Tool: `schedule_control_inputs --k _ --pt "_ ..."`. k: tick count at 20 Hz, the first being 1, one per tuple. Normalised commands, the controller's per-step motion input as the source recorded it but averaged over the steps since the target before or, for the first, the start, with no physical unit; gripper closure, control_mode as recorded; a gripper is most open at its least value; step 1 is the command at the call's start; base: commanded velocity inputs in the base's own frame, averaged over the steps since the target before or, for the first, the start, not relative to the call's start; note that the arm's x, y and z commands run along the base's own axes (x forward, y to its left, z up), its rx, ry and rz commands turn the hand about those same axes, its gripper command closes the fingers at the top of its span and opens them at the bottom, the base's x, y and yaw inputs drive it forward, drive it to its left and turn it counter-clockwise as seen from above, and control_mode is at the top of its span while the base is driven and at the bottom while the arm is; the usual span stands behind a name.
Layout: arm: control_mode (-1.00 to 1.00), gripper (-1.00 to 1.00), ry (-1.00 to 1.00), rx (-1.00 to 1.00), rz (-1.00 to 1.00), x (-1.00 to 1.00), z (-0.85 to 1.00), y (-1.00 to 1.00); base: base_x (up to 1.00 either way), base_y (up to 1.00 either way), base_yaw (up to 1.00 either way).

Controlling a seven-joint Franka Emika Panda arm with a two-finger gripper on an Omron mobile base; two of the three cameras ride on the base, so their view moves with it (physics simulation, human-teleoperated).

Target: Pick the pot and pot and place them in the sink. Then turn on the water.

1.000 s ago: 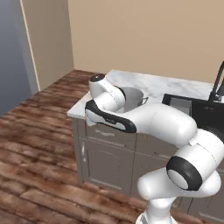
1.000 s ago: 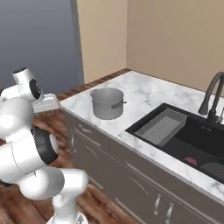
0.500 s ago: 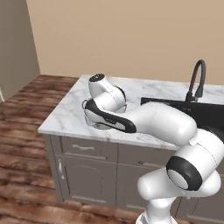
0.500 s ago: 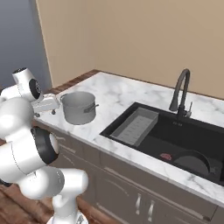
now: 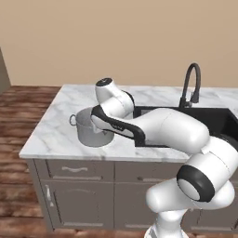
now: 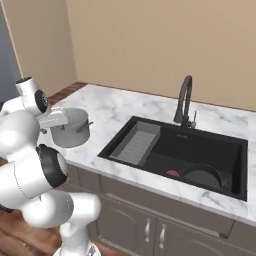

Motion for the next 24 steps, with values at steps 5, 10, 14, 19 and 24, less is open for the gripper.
schedule_control_inputs --k 5,10,14,19,24 --pt "1.00 -1.00 0.00 0.00 0.00 0.00 0.00 0.00 0.08 0.66 -0.26" --pt "1.00 -1.00 0.00 0.00 0.00 0.00 0.00 0.00 0.19 0.54 -0.24" --pt "1.00 -1.00 0.00 0.00 0.00 0.00 0.00 0.00 0.35 0.29 -0.24" --pt "1.00 -1.00 0.00 0.00 0.00 0.00 0.00 0.00 0.28 0.05 -0.25" --pt "1.00 -1.00 0.00 0.00 0.00 0.00 0.00 0.00 0.22 0.00 -0.26"
